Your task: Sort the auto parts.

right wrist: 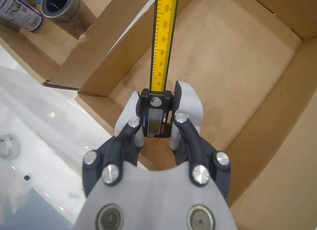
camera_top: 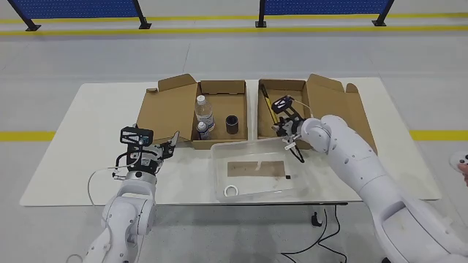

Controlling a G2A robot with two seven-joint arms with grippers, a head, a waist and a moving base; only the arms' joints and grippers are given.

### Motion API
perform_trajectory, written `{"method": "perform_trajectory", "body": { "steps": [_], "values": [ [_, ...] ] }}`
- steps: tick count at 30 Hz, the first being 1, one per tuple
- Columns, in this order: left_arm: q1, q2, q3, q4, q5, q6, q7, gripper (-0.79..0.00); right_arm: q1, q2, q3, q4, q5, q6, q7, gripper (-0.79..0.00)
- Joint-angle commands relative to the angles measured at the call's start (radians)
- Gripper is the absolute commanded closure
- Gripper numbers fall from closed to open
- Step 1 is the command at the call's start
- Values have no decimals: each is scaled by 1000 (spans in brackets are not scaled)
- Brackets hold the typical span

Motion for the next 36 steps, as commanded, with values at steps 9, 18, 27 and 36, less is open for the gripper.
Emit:
{"method": "perform_trajectory", "body": {
  "steps": [9,18,27,36],
  "values": [
    [0,0,0,0,0,0,0,-785,-20,14,63,2,8,123,40,0],
    [0,0,0,0,0,0,0,-785,-44,30,110,-28,-5,166,65,-289],
    [0,0,0,0,0,0,0,-785,-59,43,142,-66,-46,173,77,-437],
    [0,0,0,0,0,0,0,-785,-67,77,191,-220,-148,61,36,-760]
  ]
}}
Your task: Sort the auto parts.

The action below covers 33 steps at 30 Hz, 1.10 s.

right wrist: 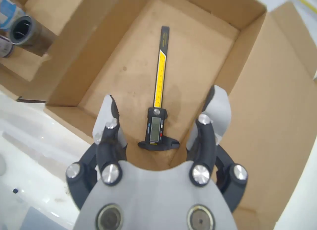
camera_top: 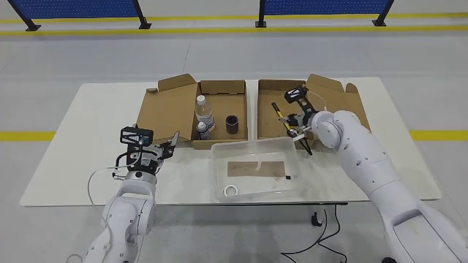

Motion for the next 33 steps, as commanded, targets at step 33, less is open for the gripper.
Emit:
{"method": "perform_trajectory", "body": {
  "steps": [33],
  "values": [
    [0,0,0,0,0,0,0,-785,-309,83,-1,-717,62,-235,440,-785]
  ]
}}
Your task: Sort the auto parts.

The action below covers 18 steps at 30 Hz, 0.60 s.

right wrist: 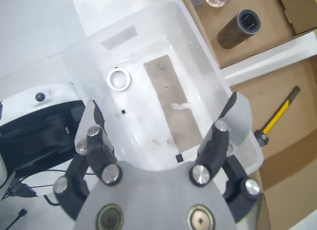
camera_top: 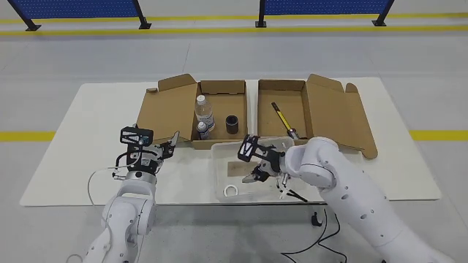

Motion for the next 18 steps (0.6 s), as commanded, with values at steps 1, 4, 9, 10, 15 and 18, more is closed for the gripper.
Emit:
{"method": "perform_trajectory", "body": {
  "steps": [1,4,9,10,15,18],
  "values": [
    [0,0,0,0,0,0,0,-785,9,-5,-11,24,37,-1,6,-785],
    [0,0,0,0,0,0,0,-785,24,-12,-24,53,65,-5,17,-785],
    [0,0,0,0,0,0,0,-785,40,-15,-33,88,82,-17,35,-785],
    [0,0,0,0,0,0,0,-785,40,-16,-34,94,91,-16,32,-785],
    [0,0,0,0,0,0,0,-785,42,-17,-36,104,108,-21,39,-785],
    [0,0,0,0,0,0,0,-785,42,-17,-36,104,108,-21,39,-785]
  ]
}}
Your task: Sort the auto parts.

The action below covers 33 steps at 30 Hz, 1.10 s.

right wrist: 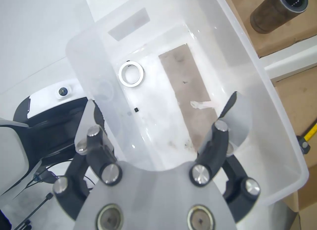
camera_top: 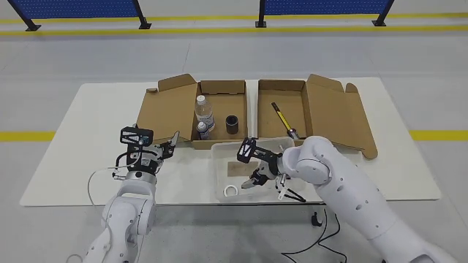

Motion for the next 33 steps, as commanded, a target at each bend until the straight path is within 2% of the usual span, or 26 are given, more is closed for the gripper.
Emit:
{"method": "perform_trajectory", "body": {
  "steps": [1,10,13,20,26,28,30,32,33],
  "values": [
    [0,0,0,0,0,0,0,-785,0,0,0,0,0,0,0,-785],
    [0,0,0,0,0,0,0,-785,1,0,-2,-5,-25,10,2,-785],
    [0,0,0,0,0,0,0,-785,0,-4,-23,-40,-65,52,22,-785],
    [0,0,0,0,0,0,0,-785,49,-32,-91,-75,-87,217,176,-785],
    [0,0,0,0,0,0,0,-785,102,-71,-170,-32,-75,292,241,-785],
    [0,0,0,0,0,0,0,-785,119,-84,-191,-14,-71,302,248,-723],
    [0,0,0,0,0,0,0,-785,132,-95,-208,5,-70,308,251,-585],
    [0,0,0,0,0,0,0,-785,142,-105,-219,24,-67,322,251,-382],
    [0,0,0,0,0,0,0,-785,146,-109,-225,33,-66,324,250,-339]
  ]
}}
